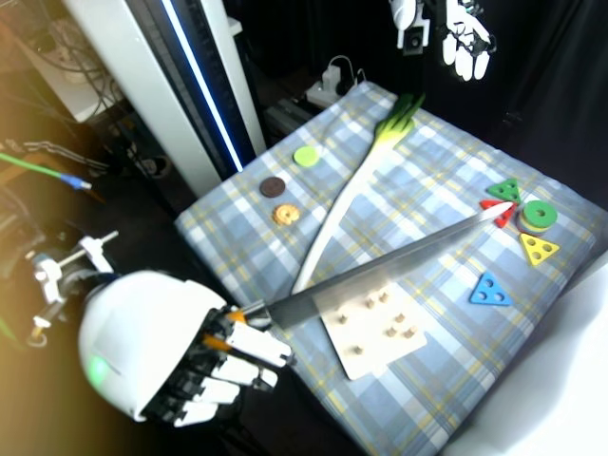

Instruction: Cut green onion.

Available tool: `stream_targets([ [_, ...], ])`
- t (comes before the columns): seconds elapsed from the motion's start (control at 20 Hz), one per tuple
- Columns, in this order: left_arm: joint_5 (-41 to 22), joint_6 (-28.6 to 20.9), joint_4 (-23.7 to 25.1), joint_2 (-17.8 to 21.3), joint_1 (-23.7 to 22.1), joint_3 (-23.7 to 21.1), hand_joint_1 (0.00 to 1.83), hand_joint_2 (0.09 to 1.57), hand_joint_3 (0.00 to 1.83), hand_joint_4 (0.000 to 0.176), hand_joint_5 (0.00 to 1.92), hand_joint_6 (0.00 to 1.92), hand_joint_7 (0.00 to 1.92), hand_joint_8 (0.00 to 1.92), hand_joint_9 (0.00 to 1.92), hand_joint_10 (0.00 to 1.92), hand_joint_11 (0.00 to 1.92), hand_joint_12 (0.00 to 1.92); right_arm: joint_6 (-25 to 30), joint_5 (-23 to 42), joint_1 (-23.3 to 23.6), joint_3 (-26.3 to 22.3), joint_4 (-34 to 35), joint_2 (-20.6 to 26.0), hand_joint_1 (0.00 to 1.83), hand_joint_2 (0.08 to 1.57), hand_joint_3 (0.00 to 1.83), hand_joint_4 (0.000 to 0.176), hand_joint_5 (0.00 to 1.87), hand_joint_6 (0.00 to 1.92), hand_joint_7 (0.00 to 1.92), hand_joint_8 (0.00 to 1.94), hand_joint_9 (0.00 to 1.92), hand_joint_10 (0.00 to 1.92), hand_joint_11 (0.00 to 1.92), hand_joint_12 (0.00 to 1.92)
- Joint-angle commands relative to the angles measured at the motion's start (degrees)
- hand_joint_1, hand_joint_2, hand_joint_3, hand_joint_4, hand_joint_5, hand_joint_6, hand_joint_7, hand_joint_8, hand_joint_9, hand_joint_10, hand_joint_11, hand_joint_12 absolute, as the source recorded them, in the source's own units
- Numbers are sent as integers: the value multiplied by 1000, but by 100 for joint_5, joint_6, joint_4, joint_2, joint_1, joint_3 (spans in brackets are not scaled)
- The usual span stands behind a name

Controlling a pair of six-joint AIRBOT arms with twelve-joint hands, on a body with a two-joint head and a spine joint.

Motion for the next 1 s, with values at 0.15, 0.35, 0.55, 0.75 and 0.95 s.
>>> stream_targets([
  [0.15, -603, -50, 172, 35, -56, 100, 70, 1483, 1, 86, 410, 1, 372, 0, 368, 0, 0, 698, 64, 1277, 79, -141, 63, 158, 1262, 1307, 0, 78, 1152, 1921, 1382, 1941, 1523, 1921, 1566, 1921],
  [0.35, -277, 12, 475, 76, -144, 122, 1, 1509, 1, 10, 449, 0, 468, 2, 426, 2, 0, 759, 64, 1305, 77, -153, -32, 21, 1291, 1303, 0, 75, 1141, 1921, 1379, 1941, 1525, 1921, 1568, 1921],
  [0.55, 876, 867, 929, -5, -970, 123, 0, 1491, 0, 0, 295, 0, 351, 0, 317, 0, 0, 622, 71, 1305, 67, -194, -171, -44, 1249, 1296, 0, 71, 1222, 1921, 1427, 1941, 1558, 1921, 1601, 1921],
  [0.75, 1938, 1422, 1526, -337, -1788, 136, 0, 1429, 0, 0, 152, 0, 244, 0, 266, 0, 0, 639, 152, 1488, -119, -293, -211, 9, 1306, 1291, 0, 65, 1171, 1921, 1421, 1941, 1564, 1921, 1610, 1921],
  [0.95, 2817, 1424, 2284, -560, -2151, 140, 0, 1347, 0, 0, 52, 9, 51, 6, 69, 7, 0, 19, 207, 1644, -150, -346, -251, 1, 1284, 1314, 4, 70, 1182, 1921, 1477, 1941, 1610, 1921, 1647, 1921],
])
